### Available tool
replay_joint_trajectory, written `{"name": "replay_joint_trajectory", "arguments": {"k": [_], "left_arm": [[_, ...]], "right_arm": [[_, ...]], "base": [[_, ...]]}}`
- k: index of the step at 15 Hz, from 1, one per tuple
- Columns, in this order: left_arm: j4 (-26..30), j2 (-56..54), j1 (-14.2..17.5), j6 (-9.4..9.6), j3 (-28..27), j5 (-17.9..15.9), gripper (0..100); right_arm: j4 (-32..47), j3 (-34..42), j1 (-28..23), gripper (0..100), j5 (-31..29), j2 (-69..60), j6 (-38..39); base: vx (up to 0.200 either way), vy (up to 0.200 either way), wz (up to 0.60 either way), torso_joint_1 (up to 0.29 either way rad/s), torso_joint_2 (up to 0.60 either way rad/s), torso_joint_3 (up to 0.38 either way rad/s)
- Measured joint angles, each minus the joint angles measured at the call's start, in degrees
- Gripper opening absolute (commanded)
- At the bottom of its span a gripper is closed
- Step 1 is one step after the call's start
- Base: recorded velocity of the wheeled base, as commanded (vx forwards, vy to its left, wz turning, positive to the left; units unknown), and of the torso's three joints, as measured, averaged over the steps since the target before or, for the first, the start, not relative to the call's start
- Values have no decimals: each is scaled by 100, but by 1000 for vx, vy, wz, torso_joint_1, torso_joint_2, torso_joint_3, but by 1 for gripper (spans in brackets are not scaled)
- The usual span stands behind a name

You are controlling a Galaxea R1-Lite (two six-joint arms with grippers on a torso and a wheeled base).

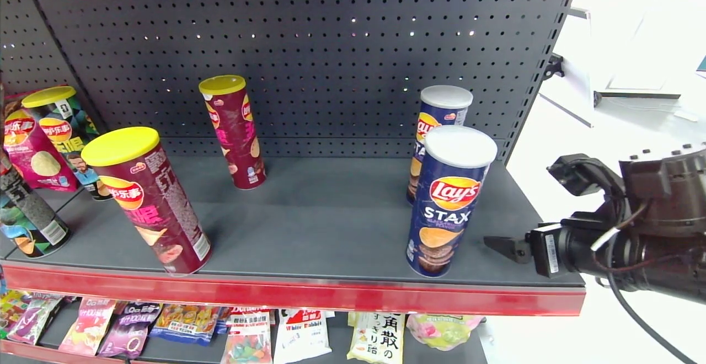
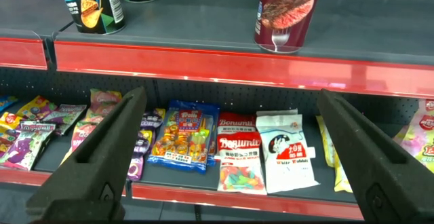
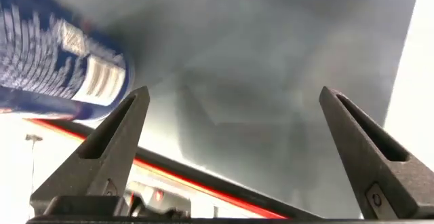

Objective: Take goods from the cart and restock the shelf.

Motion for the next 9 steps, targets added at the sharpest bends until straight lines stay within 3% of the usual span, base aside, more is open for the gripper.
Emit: {"name": "replay_joint_trajectory", "arguments": {"k": [6, 9], "left_arm": [[0, 0, 0, 0, 0, -2, 100], [0, 0, 2, 0, 0, -6, 100]], "right_arm": [[33, 1243, -658, 100, 139, -1908, -525], [79, 1805, -1375, 100, 733, -3222, -902]], "base": [[0, 0, 0, 0, 0, 0], [0, 0, 0, 0, 0, 0]]}}
